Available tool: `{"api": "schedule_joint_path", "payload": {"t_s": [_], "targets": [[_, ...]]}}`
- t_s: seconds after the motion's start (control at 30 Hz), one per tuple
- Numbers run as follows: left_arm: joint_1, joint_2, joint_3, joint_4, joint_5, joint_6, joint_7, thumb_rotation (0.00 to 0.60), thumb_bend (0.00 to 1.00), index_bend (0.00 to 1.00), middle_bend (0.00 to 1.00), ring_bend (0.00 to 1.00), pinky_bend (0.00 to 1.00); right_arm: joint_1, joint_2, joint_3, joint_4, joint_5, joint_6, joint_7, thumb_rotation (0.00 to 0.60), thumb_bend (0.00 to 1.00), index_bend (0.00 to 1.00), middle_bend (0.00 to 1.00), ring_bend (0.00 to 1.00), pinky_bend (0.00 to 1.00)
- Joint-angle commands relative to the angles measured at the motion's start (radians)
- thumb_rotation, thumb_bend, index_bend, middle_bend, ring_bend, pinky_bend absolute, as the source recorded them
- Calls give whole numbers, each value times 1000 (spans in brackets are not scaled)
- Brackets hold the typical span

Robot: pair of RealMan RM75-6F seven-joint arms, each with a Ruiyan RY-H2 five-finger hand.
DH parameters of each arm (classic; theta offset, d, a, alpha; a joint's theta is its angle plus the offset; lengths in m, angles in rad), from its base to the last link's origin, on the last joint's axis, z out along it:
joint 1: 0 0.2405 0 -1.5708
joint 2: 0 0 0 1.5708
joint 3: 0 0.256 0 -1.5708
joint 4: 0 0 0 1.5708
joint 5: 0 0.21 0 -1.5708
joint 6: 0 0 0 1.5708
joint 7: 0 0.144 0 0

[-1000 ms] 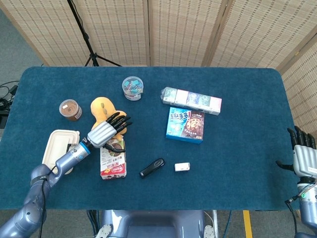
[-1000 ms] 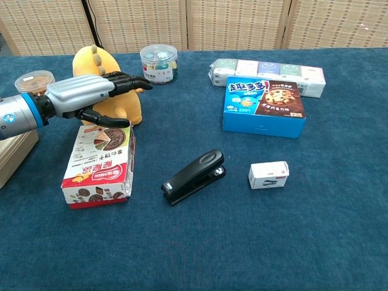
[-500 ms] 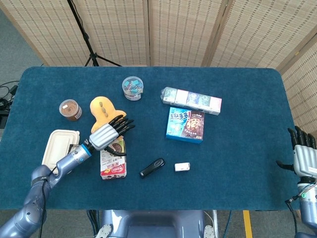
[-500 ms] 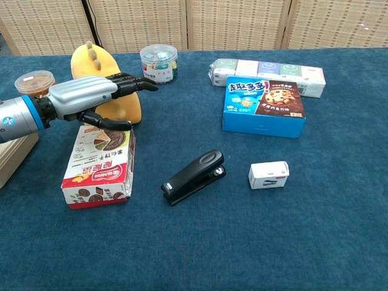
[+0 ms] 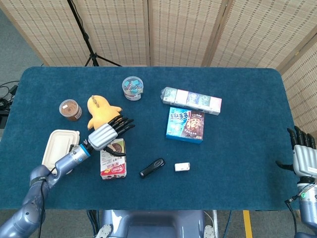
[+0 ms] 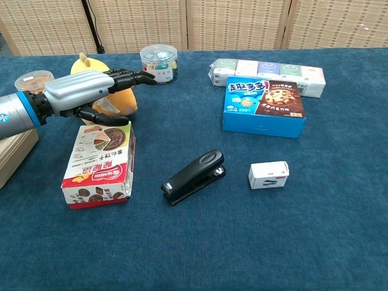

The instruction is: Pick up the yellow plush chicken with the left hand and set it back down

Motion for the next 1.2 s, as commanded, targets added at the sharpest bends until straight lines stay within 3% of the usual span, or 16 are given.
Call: {"api": "schedule_joint_path", "payload": {"t_s": [0.03,0.27,0.77,1.2], "targets": [[-2,6,-6,1,-7,-1,-5,0,0,0,0,0,0,0,0,-1,-1,-1,-1,1,600,0,0,0,0,0],[-3,8,-5,4,-7,-42,-4,0,0,0,0,0,0,1,-2,-3,2,0,-4,-1,600,0,0,0,0,0],[-60,12,-42,38,-53,-306,45,0,0,0,0,0,0,9,-23,-4,32,24,-33,-21,600,0,0,0,0,0],[-94,36,-81,45,-95,-411,76,0,0,0,0,0,0,10,-28,-4,39,31,-37,-27,600,0,0,0,0,0]]}}
